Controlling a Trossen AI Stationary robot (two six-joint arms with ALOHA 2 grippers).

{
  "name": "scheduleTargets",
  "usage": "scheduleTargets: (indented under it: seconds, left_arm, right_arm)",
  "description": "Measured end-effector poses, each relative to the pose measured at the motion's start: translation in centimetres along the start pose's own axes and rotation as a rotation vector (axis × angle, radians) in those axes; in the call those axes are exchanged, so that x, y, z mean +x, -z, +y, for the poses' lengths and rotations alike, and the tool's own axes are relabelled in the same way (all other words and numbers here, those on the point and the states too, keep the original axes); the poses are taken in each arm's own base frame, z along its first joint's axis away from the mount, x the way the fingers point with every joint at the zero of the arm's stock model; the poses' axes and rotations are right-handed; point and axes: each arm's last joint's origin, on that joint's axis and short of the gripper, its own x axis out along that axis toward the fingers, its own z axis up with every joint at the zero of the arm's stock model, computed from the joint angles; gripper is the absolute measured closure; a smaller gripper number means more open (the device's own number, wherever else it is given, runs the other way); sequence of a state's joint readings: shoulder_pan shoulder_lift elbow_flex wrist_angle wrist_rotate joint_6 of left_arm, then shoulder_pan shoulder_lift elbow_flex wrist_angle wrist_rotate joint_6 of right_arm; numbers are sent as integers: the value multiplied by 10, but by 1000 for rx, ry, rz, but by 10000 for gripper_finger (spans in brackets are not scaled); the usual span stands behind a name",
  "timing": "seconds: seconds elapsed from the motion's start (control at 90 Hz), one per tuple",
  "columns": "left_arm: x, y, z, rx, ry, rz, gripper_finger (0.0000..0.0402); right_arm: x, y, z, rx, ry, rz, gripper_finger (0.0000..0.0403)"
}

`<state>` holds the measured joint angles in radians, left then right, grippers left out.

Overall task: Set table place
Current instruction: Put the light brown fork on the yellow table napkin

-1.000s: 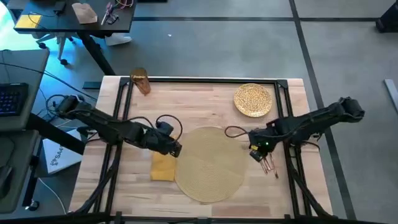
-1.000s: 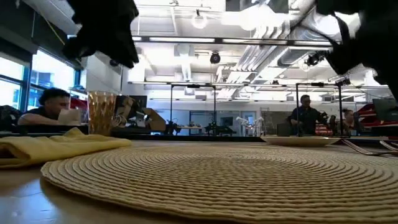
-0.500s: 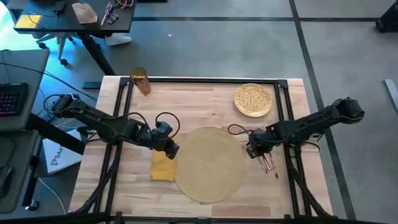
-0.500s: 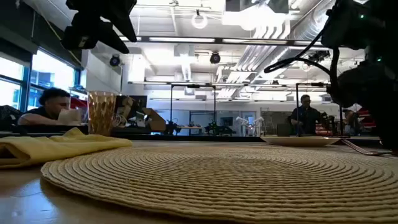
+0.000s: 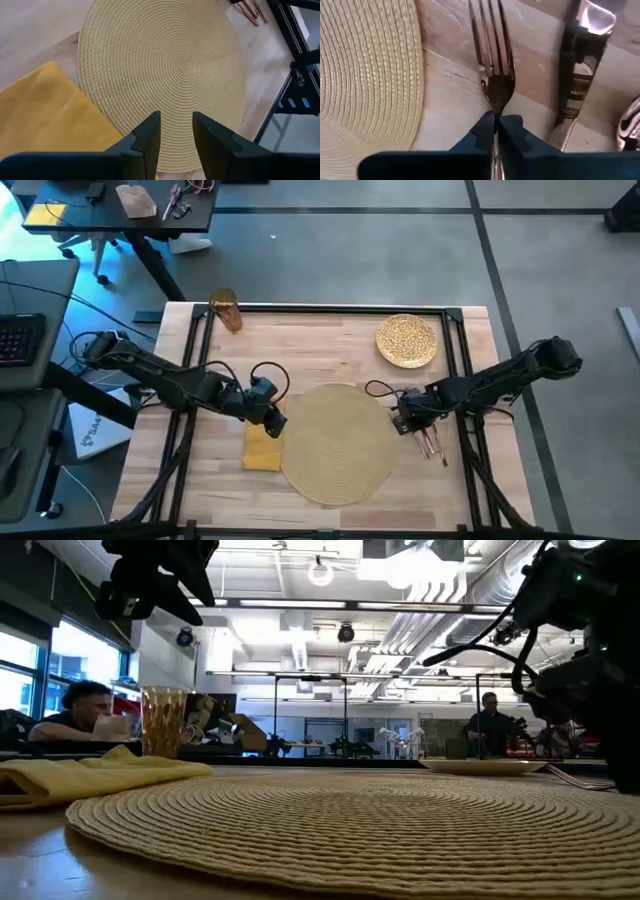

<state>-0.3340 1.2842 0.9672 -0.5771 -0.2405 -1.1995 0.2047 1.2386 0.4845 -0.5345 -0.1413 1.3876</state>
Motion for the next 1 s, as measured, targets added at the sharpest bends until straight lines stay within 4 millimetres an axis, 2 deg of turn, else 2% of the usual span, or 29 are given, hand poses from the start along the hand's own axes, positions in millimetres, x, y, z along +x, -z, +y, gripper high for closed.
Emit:
scheduleTargets:
  seconds: [0.167, 0.278, 0.478, 0.633, 0.811, 1.0]
  left_arm:
    - [-2, -1, 0, 5, 1, -27, 305]
    - [-3, -4, -3, 0, 22, -81, 305]
    - [-3, -19, -14, 52, 112, -235, 305]
    - [-3, -41, -16, 65, 148, -368, 305]
    - [-7, -67, -19, 205, 206, -523, 290]
    - [-8, -80, -17, 287, 238, -540, 257]
  right_arm:
    - [-23, -6, 34, -45, -129, -116, 403]
    - [-46, -10, 62, -63, -254, -238, 403]
    - [-80, -20, 100, -122, -370, -421, 403]
    - [-98, -30, 132, -233, -389, -490, 403]
    - [-112, -41, 175, -374, -404, -549, 403]
    - [-120, -55, 208, -439, -415, -585, 403]
